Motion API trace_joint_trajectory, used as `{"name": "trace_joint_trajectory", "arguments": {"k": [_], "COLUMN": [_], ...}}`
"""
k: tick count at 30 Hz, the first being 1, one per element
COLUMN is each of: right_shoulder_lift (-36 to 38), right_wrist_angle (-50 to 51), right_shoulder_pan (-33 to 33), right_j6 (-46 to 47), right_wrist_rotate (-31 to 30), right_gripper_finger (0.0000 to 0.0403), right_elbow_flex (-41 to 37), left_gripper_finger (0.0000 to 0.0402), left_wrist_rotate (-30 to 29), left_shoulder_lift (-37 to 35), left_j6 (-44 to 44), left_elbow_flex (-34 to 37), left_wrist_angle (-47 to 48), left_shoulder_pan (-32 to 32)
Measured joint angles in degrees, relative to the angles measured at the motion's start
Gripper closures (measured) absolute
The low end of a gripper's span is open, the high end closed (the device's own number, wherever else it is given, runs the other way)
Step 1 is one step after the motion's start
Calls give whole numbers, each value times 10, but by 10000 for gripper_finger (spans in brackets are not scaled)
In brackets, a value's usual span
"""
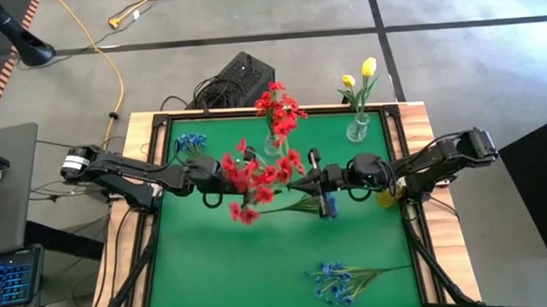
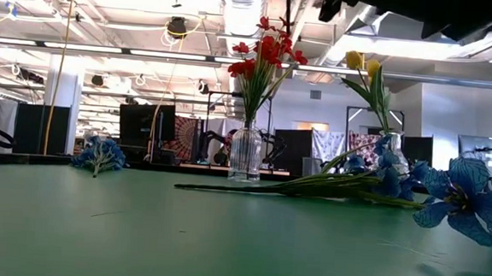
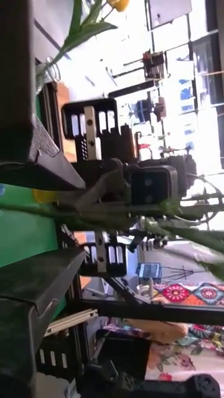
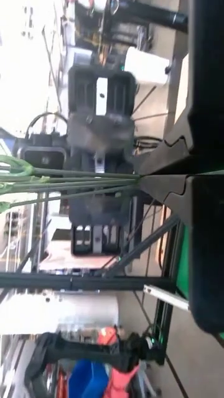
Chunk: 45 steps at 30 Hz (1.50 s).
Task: Sort flowers into vase by color
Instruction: Put the red flowers into the left white transparent vase
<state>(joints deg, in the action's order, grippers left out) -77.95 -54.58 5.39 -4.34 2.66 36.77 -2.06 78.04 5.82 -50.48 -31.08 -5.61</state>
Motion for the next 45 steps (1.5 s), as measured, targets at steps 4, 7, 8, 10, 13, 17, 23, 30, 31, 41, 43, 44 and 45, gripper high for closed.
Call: {"name": "trace_joint_trajectory", "arguments": {"k": [4,7,8,10,13,17,23,30,31,41,43,44,45], "right_shoulder_lift": [0,0,0,0,0,0,0,0,0,0,0,0,0], "right_wrist_angle": [1,1,1,1,2,3,5,17,18,17,17,17,17], "right_shoulder_pan": [-6,-11,-12,-15,-18,-18,-22,-26,-26,-26,-26,-26,-26], "right_j6": [-1,-1,-1,-1,-1,-2,-6,-6,-6,-7,-7,-7,-7], "right_wrist_rotate": [-15,-16,-16,-17,-17,-34,-45,-52,-55,-57,-57,-57,-57], "right_gripper_finger": [386,386,386,387,387,386,387,387,387,380,377,377,377], "right_elbow_flex": [0,0,0,0,0,0,0,0,0,0,0,0,0], "left_gripper_finger": [254,254,254,254,254,254,254,262,266,324,334,339,344], "left_wrist_rotate": [-15,-41,-51,-64,-59,-37,-18,-17,-17,-31,-32,-32,-32], "left_shoulder_lift": [0,0,0,0,0,10,39,45,46,46,46,46,46], "left_j6": [-10,-16,-19,-29,-42,-56,-59,-50,-50,-58,-58,-59,-59], "left_elbow_flex": [0,0,0,0,0,0,-8,-29,-30,-30,-30,-30,-30], "left_wrist_angle": [-3,-9,-10,-18,-25,-33,-46,-44,-44,-30,-27,-27,-28], "left_shoulder_pan": [-1,1,2,6,15,24,28,30,31,33,33,33,33]}}
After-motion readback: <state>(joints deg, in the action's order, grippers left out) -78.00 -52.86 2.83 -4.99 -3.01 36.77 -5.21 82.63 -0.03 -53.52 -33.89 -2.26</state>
